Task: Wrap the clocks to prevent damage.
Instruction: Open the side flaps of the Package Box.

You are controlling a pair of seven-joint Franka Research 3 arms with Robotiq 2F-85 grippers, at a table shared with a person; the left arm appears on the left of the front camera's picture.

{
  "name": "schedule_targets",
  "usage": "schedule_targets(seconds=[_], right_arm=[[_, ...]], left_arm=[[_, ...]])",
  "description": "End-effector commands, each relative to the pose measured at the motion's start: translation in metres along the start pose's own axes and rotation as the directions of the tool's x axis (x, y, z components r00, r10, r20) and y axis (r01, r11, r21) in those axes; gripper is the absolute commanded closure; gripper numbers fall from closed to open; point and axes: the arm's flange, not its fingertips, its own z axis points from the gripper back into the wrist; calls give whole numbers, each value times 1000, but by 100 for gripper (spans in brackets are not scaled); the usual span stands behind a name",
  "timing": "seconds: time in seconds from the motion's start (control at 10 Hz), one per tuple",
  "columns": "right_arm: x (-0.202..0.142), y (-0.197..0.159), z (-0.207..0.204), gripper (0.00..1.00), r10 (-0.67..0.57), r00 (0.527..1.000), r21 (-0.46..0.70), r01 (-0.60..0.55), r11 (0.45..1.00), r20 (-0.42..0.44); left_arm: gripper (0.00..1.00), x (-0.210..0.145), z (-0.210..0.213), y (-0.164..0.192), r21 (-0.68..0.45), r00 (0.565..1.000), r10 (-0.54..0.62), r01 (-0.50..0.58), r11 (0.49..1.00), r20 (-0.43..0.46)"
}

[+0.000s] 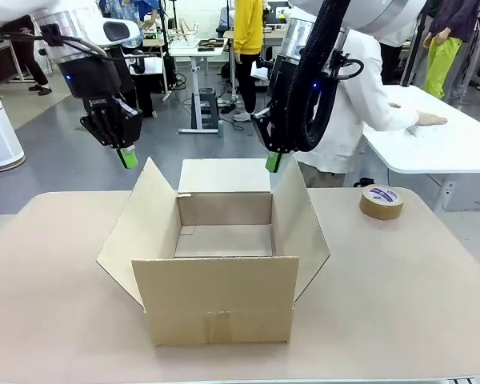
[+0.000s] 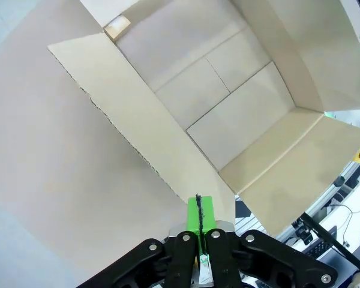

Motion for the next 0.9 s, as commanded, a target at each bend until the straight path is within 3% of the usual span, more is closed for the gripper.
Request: schedule_targets(seconds=[0.0, 0.3, 0.8], right_arm=[[0, -7, -14, 99, -34, 999, 114, 35, 993, -6], [7, -15, -41, 99, -78, 997, 136, 77, 988, 2], [14, -27, -86, 99, -136, 990, -98, 139, 986, 27]], left_arm=[[100, -1, -22, -12, 19, 994, 87, -88, 996, 64], [100, 12, -38, -13, 32, 982, 151, -156, 987, 114], [100, 31, -94, -4, 120, 983, 183, -184, 976, 19]])
